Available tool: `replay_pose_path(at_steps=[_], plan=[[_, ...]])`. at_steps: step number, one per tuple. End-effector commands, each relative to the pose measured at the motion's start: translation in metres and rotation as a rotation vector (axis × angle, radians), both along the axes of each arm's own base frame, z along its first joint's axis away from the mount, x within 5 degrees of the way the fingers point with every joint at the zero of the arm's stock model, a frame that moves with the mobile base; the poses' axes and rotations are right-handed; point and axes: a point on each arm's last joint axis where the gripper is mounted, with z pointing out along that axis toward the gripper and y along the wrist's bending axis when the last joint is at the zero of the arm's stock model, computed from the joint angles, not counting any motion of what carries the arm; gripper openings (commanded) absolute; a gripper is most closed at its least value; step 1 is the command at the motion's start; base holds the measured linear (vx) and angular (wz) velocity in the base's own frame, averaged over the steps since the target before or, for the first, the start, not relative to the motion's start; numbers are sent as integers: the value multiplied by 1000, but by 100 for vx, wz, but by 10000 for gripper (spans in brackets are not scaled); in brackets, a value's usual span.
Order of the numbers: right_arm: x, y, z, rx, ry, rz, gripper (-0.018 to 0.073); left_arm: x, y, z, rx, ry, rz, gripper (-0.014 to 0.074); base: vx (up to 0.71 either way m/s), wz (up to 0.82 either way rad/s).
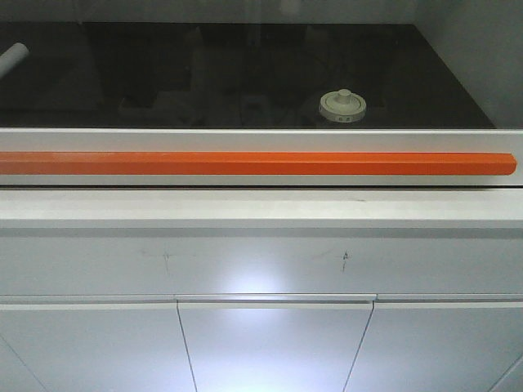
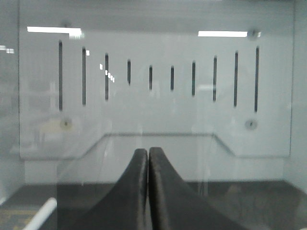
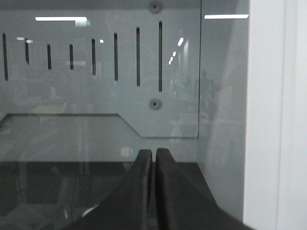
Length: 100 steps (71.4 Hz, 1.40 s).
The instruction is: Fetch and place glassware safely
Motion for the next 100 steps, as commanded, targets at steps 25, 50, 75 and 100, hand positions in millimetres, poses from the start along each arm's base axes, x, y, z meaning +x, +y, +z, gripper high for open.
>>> replay_pose_path(at_steps=[25, 50, 75, 100], plan=[[53, 0, 3, 6, 41, 8, -1, 36, -2, -5, 0, 116, -7, -7, 0, 0], [47, 0, -6, 59, 106, 13, -1, 40, -2, -22, 37, 157, 0, -7, 0, 0], [52, 2, -78, -3, 86, 19, -1, 50, -1, -99, 33, 126, 16, -7, 0, 0], [88, 6, -126, -54, 149, 63, -1, 73, -1, -154, 40, 173, 27, -7, 0, 0]])
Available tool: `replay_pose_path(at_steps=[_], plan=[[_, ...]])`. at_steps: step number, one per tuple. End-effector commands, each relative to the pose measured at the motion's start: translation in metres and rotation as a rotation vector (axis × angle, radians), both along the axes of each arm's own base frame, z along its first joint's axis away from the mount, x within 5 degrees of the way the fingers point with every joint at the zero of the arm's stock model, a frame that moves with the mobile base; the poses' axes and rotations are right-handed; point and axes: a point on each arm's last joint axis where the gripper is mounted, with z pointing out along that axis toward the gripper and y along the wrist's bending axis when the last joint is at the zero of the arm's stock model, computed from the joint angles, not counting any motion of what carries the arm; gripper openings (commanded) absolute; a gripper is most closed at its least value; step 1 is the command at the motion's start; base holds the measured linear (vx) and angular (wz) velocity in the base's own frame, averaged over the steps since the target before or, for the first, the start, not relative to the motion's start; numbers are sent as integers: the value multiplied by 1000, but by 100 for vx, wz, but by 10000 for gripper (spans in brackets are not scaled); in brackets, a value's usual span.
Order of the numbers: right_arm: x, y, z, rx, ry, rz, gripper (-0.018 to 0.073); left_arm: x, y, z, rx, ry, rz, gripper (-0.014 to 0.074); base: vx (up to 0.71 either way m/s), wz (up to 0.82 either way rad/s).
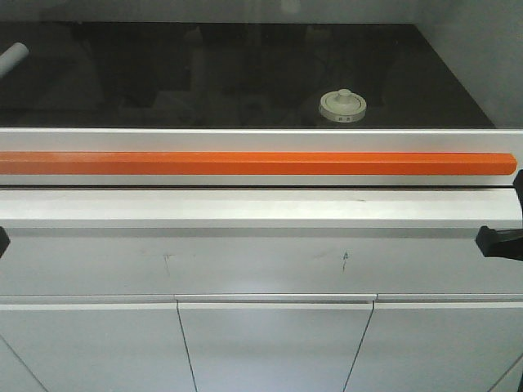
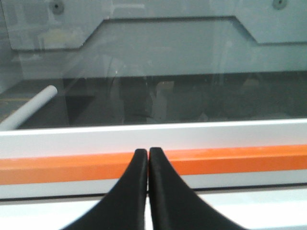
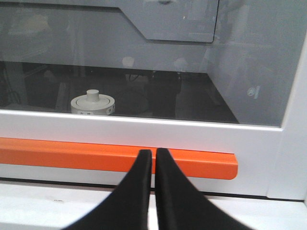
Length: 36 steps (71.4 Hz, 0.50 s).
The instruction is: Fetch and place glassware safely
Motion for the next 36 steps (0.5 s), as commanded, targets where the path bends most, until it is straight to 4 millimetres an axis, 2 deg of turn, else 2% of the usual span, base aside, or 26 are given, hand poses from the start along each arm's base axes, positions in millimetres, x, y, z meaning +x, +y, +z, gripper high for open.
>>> replay_pose_path(at_steps=[1, 16, 36], plan=[[13, 2, 10, 0, -122, 23, -1, 12, -1, 11, -6, -111, 3, -7, 0, 0], [41, 6, -13, -1, -137, 62, -1, 37, -4, -5, 38, -147, -28, -7, 0, 0], [63, 8, -43, 10, -105, 85, -1, 59, -6, -25, 33, -167, -40, -7, 0, 0]])
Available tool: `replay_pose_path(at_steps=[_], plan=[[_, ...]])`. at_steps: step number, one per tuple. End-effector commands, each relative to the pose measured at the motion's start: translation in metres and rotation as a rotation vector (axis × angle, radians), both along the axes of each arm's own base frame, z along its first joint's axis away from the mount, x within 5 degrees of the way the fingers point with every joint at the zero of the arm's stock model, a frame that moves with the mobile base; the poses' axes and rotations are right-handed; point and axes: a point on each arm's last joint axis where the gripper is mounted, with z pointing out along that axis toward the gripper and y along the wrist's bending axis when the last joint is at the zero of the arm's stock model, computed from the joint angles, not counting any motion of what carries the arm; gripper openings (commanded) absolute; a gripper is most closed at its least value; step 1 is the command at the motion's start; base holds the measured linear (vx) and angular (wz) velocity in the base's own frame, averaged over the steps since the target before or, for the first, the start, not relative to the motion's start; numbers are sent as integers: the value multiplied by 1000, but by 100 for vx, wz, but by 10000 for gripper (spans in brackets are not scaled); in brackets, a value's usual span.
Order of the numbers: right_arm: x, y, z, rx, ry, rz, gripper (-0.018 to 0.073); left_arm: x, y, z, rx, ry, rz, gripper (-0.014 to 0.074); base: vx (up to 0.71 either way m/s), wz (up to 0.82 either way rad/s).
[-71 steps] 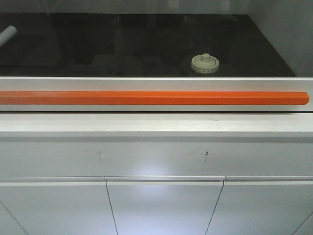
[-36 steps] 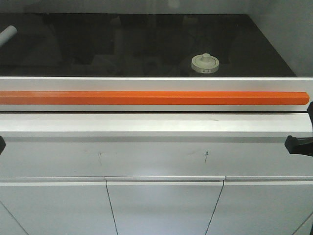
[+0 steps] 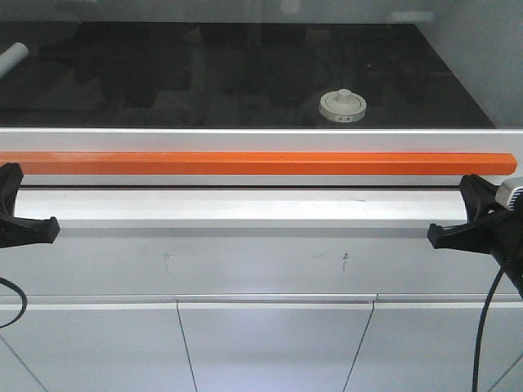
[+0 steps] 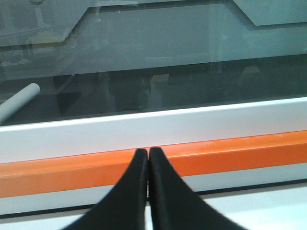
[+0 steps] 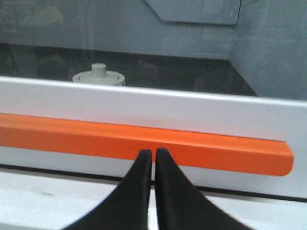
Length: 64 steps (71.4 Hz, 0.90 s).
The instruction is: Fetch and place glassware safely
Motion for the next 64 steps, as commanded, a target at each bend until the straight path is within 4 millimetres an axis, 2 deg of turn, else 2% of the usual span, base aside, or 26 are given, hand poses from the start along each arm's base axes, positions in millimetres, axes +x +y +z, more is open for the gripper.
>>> replay_pose_path(at_steps=[1, 31, 64], plan=[[8, 2, 12, 8, -130, 19, -1, 5, -1, 16, -19, -151, -7, -7, 0, 0], [24, 3, -24, -22, -99, 28, -1, 9, -2, 13, -21, -171, -8, -7, 0, 0], [61, 3, -35, -17, -102, 30, -1, 9, -2, 13, -20, -170, -8, -7, 0, 0]])
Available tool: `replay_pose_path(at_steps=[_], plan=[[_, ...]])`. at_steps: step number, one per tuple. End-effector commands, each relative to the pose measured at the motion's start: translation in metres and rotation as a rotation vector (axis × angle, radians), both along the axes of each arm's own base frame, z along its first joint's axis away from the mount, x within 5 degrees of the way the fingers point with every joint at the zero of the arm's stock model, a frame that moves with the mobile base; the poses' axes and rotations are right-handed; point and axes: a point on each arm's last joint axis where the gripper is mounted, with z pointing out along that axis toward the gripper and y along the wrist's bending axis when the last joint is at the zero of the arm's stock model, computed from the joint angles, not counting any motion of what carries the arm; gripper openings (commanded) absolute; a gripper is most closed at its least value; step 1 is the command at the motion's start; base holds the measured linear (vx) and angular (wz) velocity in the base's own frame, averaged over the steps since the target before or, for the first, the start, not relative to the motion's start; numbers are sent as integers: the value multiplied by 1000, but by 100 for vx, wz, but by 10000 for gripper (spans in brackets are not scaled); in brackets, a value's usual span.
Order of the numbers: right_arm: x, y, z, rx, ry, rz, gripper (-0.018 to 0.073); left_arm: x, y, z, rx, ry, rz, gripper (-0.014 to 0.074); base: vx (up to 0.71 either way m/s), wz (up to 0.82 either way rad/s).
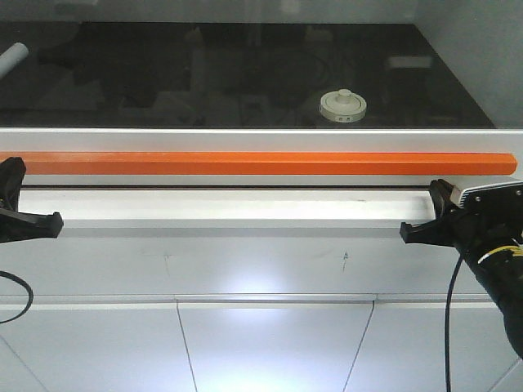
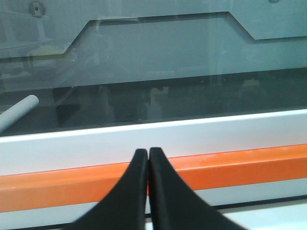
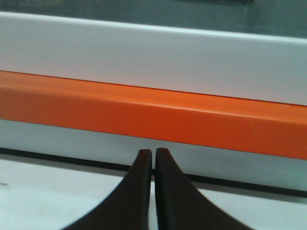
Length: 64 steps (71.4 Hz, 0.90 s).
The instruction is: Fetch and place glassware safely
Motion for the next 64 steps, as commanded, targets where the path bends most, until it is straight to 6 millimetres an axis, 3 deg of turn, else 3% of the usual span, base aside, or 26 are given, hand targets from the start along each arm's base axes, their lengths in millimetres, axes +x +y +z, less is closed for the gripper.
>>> replay_pose_path(at_steps=[1, 33, 64], plan=[[9, 1, 18, 2, -129, 8, -1, 2, -1, 18, -15, -122, -5, -7, 0, 0], [33, 1, 24, 1, -176, 8, -1, 2, -1, 12, 23, -65, -2, -7, 0, 0], [33, 1, 24, 1, -175, 8, -1, 30, -3, -33, 27, -6, -10, -7, 0, 0]])
